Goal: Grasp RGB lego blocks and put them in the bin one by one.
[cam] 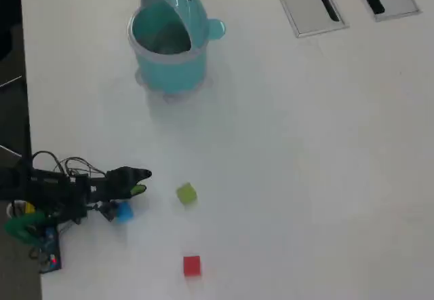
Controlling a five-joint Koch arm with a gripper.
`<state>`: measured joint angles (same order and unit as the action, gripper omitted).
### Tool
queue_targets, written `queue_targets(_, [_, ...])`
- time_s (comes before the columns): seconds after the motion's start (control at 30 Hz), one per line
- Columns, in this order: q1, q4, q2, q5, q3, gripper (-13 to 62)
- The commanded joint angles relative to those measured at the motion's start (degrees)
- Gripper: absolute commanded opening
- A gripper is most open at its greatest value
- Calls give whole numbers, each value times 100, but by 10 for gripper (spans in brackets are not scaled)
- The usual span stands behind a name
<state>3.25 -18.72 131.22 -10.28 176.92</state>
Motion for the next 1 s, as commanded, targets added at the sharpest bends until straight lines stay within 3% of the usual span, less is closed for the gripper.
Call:
queue_targets(0.0, [132, -747, 396, -149, 88, 329])
queue_targets(0.2, [501, -729, 387, -879, -422, 329])
queue_targets(0.7, [1143, -237, 281, -4764, -2136, 328])
queue_targets(0.97, [1758, 70, -765, -6486, -3560, 328])
